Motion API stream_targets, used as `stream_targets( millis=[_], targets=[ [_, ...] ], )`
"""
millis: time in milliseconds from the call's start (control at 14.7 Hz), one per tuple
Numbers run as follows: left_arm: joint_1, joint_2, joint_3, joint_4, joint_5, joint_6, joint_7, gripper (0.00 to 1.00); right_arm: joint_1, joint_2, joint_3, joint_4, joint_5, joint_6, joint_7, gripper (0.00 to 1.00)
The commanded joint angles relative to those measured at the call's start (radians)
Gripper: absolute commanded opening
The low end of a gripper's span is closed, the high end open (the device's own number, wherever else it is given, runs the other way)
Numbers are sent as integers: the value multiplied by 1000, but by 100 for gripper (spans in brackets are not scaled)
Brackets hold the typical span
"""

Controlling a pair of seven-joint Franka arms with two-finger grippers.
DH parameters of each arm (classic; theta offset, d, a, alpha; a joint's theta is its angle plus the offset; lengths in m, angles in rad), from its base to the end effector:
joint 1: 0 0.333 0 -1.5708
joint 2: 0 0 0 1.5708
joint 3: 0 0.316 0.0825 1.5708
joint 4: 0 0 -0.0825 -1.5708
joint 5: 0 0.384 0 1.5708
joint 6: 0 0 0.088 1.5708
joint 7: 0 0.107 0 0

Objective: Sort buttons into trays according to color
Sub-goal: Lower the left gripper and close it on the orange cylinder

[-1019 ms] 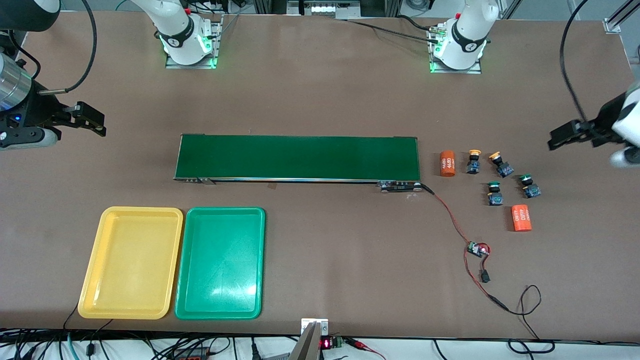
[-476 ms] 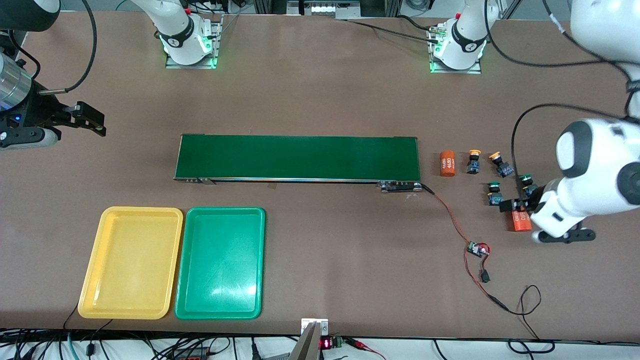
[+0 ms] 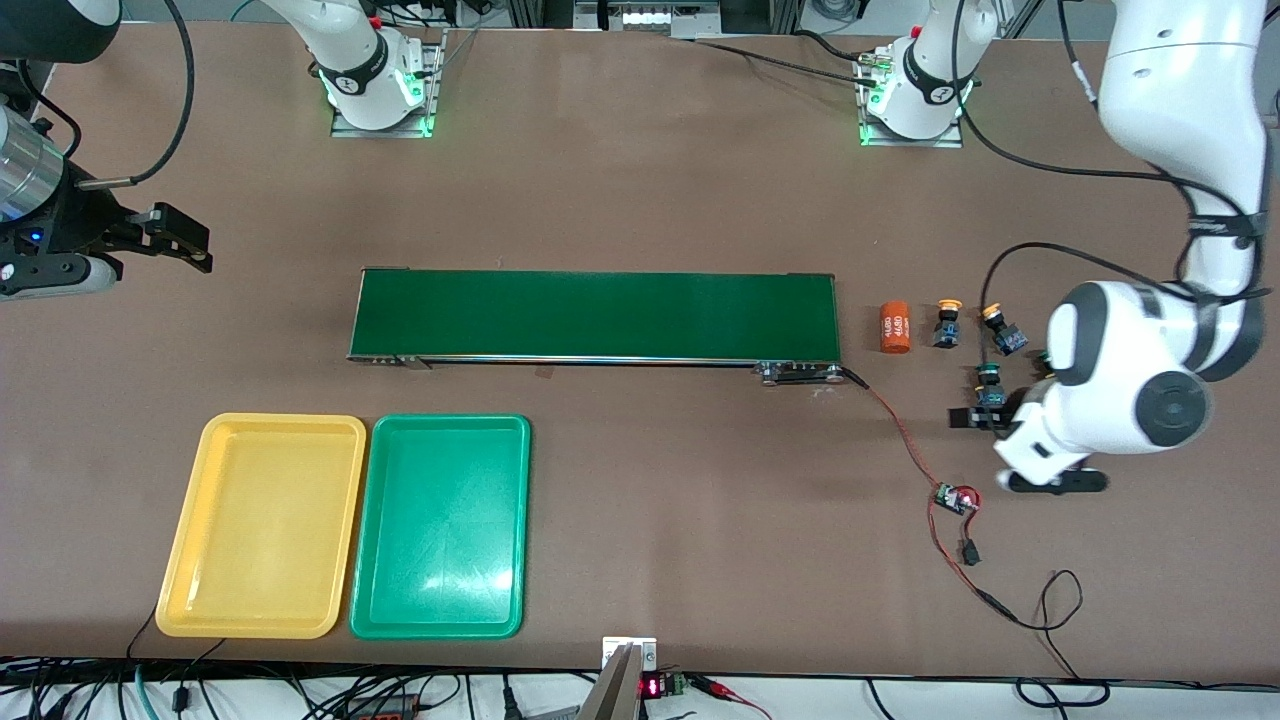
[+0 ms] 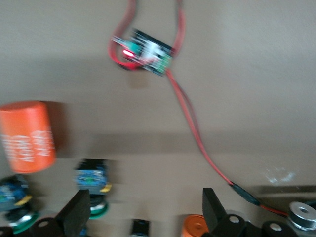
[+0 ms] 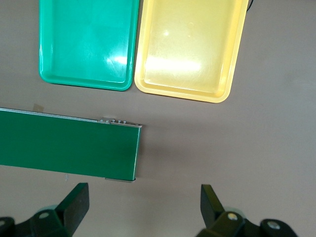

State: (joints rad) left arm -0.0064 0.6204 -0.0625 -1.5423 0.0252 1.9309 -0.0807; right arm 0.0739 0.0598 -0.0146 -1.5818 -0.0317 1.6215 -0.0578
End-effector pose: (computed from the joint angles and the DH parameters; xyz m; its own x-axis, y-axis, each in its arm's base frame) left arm 0.6755 -0.0392 0.2726 0.9734 0.0078 -0.2289 0.0072 -1.0000 -0.0031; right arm 0.5751 0.0311 0.5899 0.9927 0.1184 -0.0220 0.1190 -0.9924 0.0313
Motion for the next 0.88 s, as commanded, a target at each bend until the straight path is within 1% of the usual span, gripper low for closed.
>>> stream_targets(
  millis=[0, 136, 272, 408, 611, 747, 815],
  targets=[
    [5, -34, -46, -91, -4, -1, -13, 100, -2, -6, 1, 0, -10, -5, -22, 100],
    [6, -72, -56, -155, -4, 11, -13, 100, -2, -6, 1, 0, -10, -5, -22, 100],
    [8, -122, -72, -241, -5, 57, -14, 100, -2, -5, 1, 0, -10, -3, -22, 100],
    [8, -155, -74, -318, -7, 115, -16, 100, -2, -5, 1, 0, -10, -5, -22, 100],
    [8, -229, -74, -421, -25, 155, -16, 100, -3, -5, 1, 0, -8, -5, -22, 100],
    [8, -261, -74, -478, -25, 189, -16, 100, -2, -5, 1, 0, -8, -5, -22, 100],
    [8, -260, -74, -490, -25, 216, -16, 100, 0, -5, 1, 0, -8, -5, -22, 100]
  ],
)
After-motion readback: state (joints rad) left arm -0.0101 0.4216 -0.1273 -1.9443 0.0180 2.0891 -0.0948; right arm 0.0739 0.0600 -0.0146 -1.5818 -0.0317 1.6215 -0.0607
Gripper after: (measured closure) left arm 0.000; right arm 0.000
